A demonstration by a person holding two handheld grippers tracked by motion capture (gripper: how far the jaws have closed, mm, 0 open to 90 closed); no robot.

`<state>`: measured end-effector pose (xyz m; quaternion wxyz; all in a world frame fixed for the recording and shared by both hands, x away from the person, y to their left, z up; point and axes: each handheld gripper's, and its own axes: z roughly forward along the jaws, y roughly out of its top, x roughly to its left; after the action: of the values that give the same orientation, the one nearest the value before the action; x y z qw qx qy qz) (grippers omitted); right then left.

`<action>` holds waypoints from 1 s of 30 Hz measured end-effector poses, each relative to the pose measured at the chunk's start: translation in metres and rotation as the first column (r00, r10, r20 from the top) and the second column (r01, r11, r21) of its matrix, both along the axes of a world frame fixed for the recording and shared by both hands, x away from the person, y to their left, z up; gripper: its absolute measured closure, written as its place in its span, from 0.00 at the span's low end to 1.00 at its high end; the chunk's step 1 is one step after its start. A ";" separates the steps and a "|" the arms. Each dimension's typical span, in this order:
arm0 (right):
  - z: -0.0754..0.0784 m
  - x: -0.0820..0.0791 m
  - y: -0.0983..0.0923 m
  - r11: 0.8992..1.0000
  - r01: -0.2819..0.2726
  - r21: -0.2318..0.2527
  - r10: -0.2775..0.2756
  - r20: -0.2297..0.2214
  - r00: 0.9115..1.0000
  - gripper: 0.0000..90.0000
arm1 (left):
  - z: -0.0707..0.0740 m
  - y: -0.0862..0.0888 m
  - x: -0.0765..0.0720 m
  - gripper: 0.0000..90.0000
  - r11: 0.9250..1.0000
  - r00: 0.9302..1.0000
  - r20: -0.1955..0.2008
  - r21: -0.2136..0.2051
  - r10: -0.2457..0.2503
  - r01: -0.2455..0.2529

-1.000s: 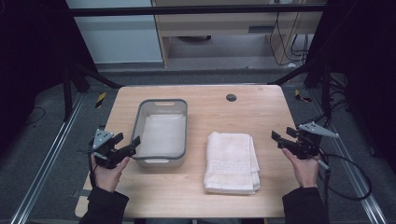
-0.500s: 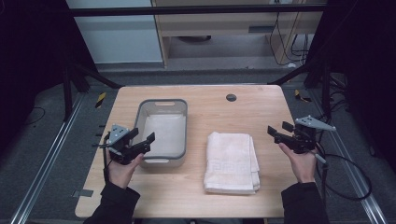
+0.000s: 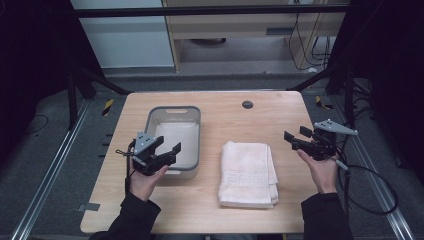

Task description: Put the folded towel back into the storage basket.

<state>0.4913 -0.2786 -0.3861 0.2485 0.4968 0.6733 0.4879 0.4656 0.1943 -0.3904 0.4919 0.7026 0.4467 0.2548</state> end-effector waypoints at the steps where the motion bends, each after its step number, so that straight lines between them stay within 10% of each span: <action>1: 0.000 0.001 0.001 1.000 -0.004 -0.004 0.004 0.001 1.000 0.37 | 0.000 -0.002 0.000 0.34 1.000 1.000 0.000 0.000 -0.004 0.004; 30: -0.015 0.011 0.026 0.995 -0.089 -0.038 0.088 -0.034 0.996 0.34 | -0.025 -0.062 -0.011 0.37 0.987 0.987 -0.049 0.048 -0.153 0.155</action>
<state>0.5024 -0.2522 -0.4011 0.2255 0.4695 0.7081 0.4769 0.4547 0.1324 -0.4153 0.4814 0.7530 0.3954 0.2116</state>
